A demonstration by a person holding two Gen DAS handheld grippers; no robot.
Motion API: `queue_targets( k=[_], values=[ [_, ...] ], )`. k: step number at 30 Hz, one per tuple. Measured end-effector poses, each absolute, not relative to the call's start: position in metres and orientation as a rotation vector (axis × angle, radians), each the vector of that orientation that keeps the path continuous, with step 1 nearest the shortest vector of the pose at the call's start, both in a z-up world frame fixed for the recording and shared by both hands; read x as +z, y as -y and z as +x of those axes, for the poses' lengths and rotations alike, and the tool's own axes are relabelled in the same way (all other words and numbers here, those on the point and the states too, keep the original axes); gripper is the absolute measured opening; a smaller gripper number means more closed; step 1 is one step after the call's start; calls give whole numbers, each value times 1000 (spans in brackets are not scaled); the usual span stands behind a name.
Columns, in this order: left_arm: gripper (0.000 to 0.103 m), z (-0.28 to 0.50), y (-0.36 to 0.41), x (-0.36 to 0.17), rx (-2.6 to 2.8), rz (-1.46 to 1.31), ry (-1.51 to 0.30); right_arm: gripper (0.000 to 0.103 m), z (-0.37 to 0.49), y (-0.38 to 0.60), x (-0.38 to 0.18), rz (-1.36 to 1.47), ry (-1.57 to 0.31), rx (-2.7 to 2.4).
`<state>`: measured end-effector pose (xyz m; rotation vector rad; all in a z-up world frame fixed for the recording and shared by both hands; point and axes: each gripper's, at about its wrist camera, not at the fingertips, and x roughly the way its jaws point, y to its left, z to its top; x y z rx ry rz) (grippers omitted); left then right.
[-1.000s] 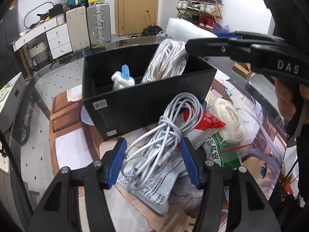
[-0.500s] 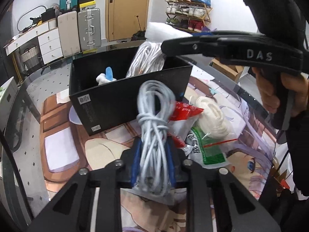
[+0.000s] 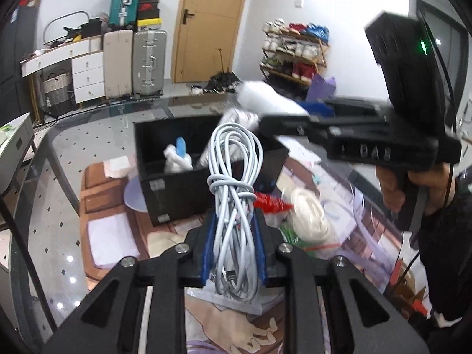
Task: Organize soft objects
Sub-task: 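Carry the cable bundle in the left gripper while the right carries the foam over the box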
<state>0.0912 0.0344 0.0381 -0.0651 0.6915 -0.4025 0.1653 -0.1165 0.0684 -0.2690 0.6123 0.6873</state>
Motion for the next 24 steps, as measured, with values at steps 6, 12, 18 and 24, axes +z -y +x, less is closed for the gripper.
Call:
queue_targets(
  k=[6, 12, 18, 24],
  values=[
    [22, 104, -43, 55, -337, -112, -642, 40, 169, 119, 72, -269, -610, 684],
    [22, 126, -48, 60, -286, -156, -622, 40, 175, 116, 70, -260, -623, 692],
    [22, 150, -50, 58, -250, -167, -604, 40, 191, 109, 66, -244, -635, 695],
    [22, 172, -49, 48, -212, -142, -619, 40, 212, 100, 59, -234, -659, 686]
  ],
)
